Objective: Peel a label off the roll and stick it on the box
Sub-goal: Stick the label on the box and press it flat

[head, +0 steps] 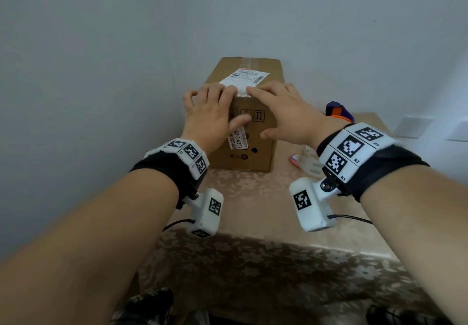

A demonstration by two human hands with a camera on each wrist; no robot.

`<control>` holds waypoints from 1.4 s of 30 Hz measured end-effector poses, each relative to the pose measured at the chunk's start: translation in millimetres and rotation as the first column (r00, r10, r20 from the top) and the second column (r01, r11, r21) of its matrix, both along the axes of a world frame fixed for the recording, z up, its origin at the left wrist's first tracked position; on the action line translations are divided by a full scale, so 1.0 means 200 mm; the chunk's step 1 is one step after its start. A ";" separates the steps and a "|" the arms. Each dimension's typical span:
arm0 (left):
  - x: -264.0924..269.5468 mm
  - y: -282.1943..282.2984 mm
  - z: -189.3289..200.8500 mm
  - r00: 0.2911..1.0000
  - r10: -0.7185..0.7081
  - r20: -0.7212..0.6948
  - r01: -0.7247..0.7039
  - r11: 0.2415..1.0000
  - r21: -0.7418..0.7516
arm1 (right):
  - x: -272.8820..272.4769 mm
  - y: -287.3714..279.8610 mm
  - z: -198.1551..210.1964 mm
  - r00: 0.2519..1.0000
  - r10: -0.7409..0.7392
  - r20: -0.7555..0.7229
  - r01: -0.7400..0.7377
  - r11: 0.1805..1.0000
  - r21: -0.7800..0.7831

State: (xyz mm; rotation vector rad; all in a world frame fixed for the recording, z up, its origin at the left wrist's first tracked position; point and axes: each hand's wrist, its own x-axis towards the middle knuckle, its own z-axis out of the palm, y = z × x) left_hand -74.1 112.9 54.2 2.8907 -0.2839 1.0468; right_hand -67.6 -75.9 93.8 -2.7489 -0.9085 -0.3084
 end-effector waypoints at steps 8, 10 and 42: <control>0.07 -0.03 -0.02 0.999 -0.005 0.044 0.004 1.000 0.022 | 0.01 -0.02 -0.05 1.000 0.006 0.019 -0.009 0.982 0.189; 0.07 -0.02 -0.06 0.999 0.014 0.045 -0.018 0.995 0.094 | 0.01 0.00 -0.07 0.999 -0.003 0.037 -0.005 0.972 0.236; 0.05 0.13 0.33 0.905 -0.171 -0.390 0.176 0.984 -0.023 | 0.05 0.04 -0.06 0.993 -0.117 -0.023 0.119 0.956 0.267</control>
